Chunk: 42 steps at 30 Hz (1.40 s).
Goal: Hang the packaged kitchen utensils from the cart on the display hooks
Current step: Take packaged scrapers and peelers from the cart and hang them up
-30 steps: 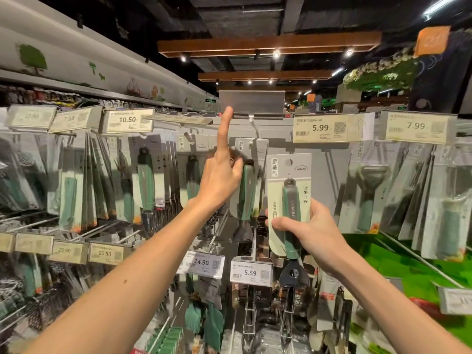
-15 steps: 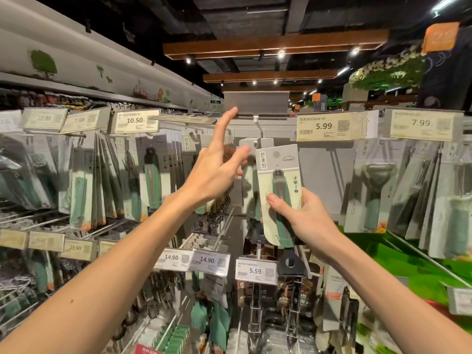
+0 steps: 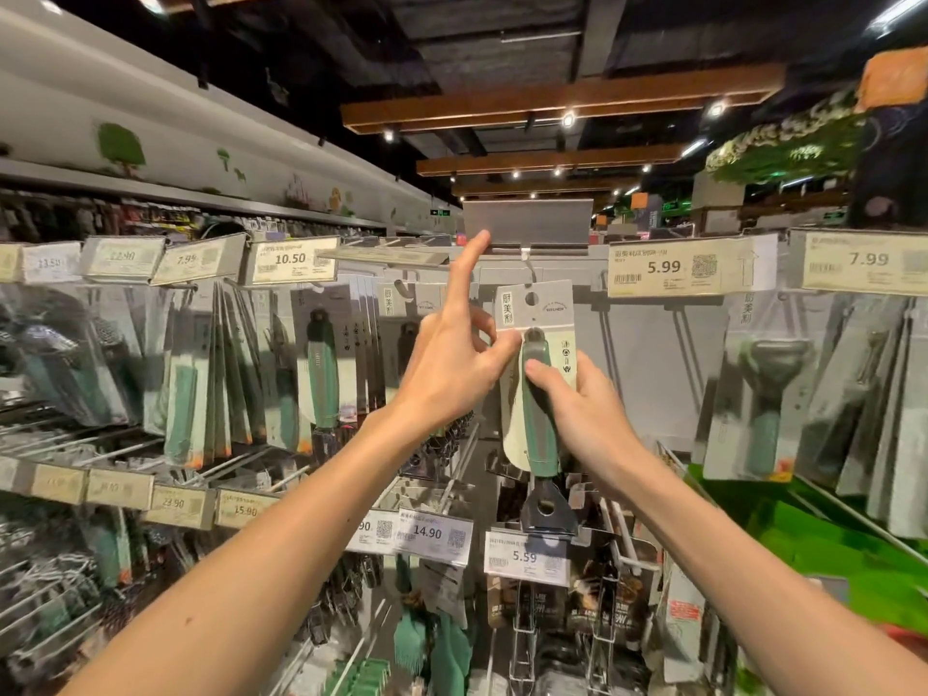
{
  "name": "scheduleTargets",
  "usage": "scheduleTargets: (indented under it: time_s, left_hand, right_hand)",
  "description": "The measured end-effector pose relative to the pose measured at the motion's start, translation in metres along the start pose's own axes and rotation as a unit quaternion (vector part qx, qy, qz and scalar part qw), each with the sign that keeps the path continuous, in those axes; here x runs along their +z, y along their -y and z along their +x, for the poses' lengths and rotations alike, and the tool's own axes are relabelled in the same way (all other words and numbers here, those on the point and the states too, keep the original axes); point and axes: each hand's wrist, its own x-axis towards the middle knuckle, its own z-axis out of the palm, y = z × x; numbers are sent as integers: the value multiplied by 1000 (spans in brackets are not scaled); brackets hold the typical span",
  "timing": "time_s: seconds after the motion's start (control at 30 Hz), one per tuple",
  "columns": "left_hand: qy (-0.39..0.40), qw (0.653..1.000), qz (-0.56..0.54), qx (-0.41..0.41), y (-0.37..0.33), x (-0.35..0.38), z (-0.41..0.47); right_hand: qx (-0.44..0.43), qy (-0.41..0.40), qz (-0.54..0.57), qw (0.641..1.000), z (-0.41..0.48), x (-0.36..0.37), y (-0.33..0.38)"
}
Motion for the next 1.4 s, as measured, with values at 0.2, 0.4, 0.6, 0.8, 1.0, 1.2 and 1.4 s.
scheduleTargets:
  time_s: [0.2, 0.4, 0.6, 0.8, 1.0, 1.2, 1.4]
  left_hand:
    - [-5, 1000, 16, -6, 1, 1, -4]
    - [-49, 980, -150, -125, 4, 26, -60]
    - [-29, 964, -147, -221, 23, 56, -84]
    - [-35, 964, -80, -251, 30, 63, -66]
    - [-22, 967, -47, -248, 36, 63, -57]
    - [52, 972, 8, -231, 30, 44, -67]
    - [115, 973, 105, -170, 26, -11, -111]
  right_hand:
    - [-1, -4, 1, 1000, 0, -1, -1]
    - [14, -25, 8, 1000, -22, 0, -25]
    - [-32, -42, -78, 996, -33, 1, -49]
    - [1, -51, -154, 987, -13, 1, -54]
    - [41, -48, -165, 984, -4, 5, -53]
    - [17, -42, -184, 982, -24, -1, -53]
    - [-37, -73, -288, 954, -88, -6, -58]
